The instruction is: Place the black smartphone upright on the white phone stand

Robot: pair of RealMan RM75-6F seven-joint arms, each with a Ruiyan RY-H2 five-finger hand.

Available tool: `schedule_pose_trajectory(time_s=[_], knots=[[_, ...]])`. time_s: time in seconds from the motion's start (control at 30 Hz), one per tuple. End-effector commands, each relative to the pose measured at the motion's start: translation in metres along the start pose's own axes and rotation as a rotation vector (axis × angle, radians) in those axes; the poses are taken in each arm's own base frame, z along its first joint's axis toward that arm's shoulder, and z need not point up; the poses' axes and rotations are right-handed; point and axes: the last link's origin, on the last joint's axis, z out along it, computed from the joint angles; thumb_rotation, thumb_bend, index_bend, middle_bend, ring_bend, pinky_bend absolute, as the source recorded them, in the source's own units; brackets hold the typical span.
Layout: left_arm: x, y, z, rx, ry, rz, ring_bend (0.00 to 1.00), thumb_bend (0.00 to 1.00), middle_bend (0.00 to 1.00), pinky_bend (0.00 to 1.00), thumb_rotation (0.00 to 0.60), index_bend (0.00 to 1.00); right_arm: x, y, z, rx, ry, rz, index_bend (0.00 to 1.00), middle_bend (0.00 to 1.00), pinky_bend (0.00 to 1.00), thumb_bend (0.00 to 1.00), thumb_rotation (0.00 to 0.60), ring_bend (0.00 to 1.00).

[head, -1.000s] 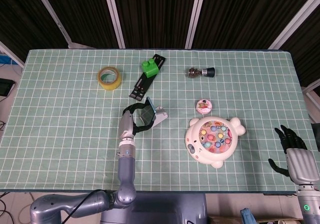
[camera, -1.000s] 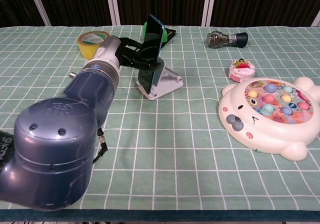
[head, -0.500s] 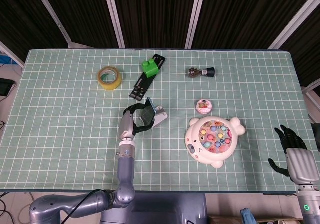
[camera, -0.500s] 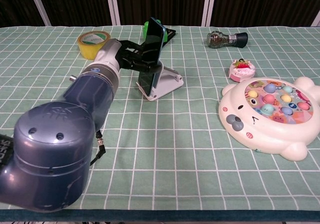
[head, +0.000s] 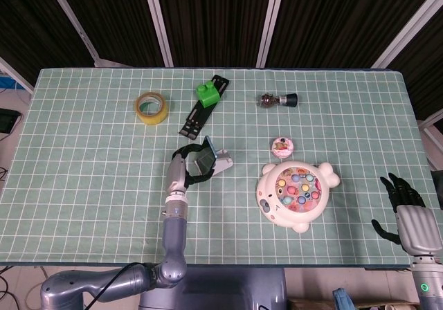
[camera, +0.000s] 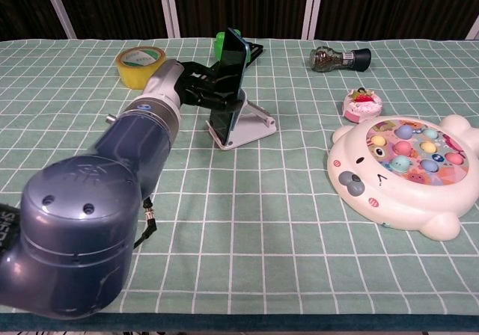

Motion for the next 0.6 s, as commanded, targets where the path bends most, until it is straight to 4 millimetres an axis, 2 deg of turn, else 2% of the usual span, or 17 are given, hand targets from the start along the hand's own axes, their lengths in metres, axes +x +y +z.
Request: schedule_pose_trajectory(time_s=[0.03,0.6], knots=[[-0.0006,-0.0008,0.0000,-0.001,-0.002,0.002,0.07,0.26,0.47,0.00,0.600,0.40,0.0000,0.0002,0.0000,0.000,0.000,0.001,0.09,0.00,0.15,0.34,0.600,0.00],[0.0006,-0.0006,0.0012,-0.010,0.000,0.017,0.05,0.25,0.41,0.00,0.600,0.35,0.0000,0.0000,0.0000,0.000,0.000,0.000,0.09,0.00,0.15,0.34,0.600,0.00]])
